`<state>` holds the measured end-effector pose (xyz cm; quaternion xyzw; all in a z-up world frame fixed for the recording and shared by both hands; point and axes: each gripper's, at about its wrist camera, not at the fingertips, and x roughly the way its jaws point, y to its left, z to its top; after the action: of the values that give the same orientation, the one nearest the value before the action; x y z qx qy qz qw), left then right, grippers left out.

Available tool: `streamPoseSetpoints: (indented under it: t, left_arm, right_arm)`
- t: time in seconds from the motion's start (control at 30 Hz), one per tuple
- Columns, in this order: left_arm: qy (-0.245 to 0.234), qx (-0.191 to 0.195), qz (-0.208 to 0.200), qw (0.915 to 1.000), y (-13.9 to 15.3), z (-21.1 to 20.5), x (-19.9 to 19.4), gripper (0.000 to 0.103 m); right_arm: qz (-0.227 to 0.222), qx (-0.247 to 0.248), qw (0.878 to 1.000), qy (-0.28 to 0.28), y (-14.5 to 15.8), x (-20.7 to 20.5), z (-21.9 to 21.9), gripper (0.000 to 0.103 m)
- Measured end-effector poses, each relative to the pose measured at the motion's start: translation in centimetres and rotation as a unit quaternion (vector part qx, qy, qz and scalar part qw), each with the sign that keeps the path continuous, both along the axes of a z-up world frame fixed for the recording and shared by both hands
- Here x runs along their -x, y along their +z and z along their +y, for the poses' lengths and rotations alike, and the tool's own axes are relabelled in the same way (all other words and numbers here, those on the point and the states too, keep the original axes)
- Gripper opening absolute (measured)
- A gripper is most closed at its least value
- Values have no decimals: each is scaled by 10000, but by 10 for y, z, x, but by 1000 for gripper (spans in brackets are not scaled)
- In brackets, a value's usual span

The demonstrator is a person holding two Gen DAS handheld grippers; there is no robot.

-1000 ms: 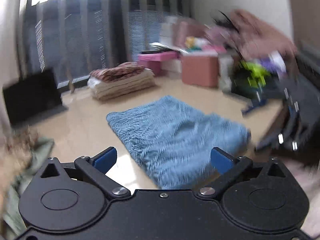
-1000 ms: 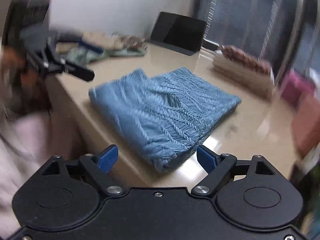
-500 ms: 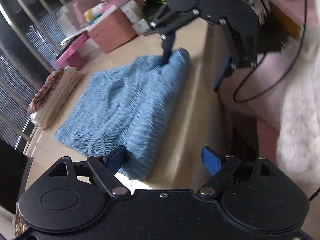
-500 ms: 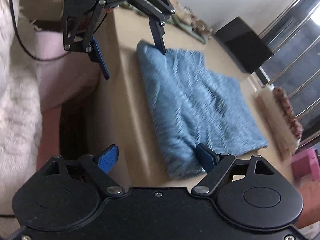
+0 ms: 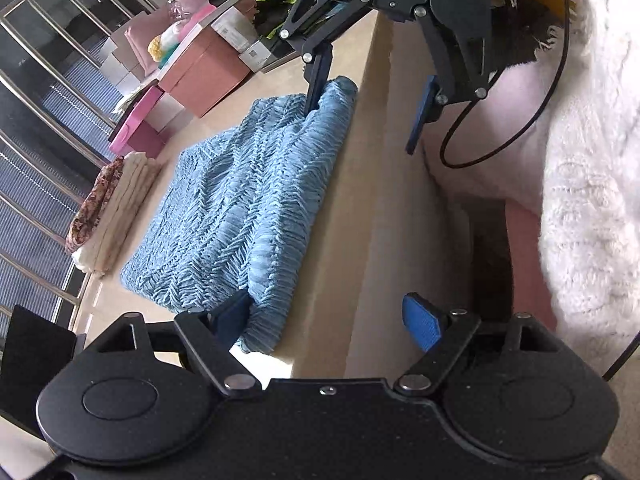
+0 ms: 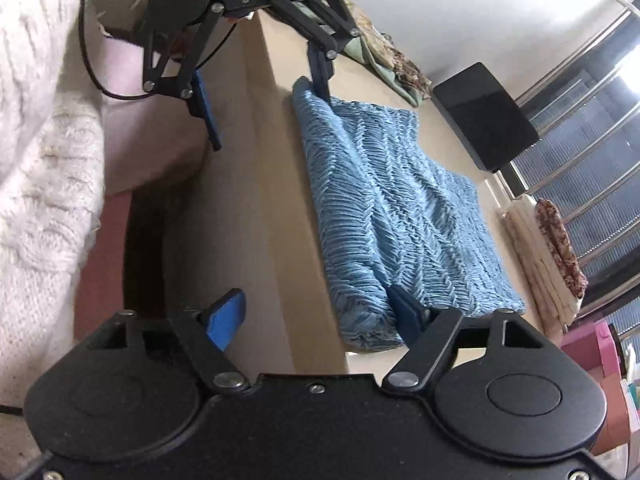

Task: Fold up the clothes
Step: 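Grasp the folded garment's edge with both grippers, then lift the garment edge with both grippers and fold it over again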

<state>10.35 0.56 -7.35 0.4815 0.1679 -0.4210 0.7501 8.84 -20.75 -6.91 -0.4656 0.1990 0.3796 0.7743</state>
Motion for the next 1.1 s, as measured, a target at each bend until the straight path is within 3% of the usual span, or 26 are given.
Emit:
streamPoseSetpoints:
  t: [0.07, 0.13, 0.3, 0.43, 0.6, 0.73, 0.83, 1.0, 1.1]
  left_arm:
    - [4, -61, -83, 9999, 4, -1, 3, 60]
    - [14, -121, -214, 9997, 4, -1, 5, 57]
    - [66, -210, -707, 9973, -3, -7, 8, 57]
    - [104, -269, -716, 9970, -1, -11, 4, 57]
    - [18, -319, -626, 9975, 4, -13, 4, 40]
    - [81, -389, -443, 9982, 15, -12, 7, 23]
    - [111, -472, -219, 9986, 27, -12, 8, 11]
    - [180, -315, 118, 9993, 41, -10, 7, 13]
    - [174, -212, -207, 9994, 37, -6, 9, 26]
  right_arm:
    - [36, -99, 9999, -73, 5, 1, -1, 59]
    - [-127, -48, 9999, -64, 6, 5, -2, 48]
    - [-686, 253, 9973, 93, -7, 12, 2, 48]
    - [-512, 294, 9982, 32, -1, 9, 5, 44]
    - [-274, 336, 9991, 30, 10, 5, 7, 34]
    - [-71, 266, 9996, -26, 22, 6, 5, 15]
    - [146, 163, 9997, -116, 32, 6, 1, 13]
    - [461, -154, 9985, -261, 41, 0, -7, 14]
    - [184, -202, 9994, -220, 34, 4, -9, 23]
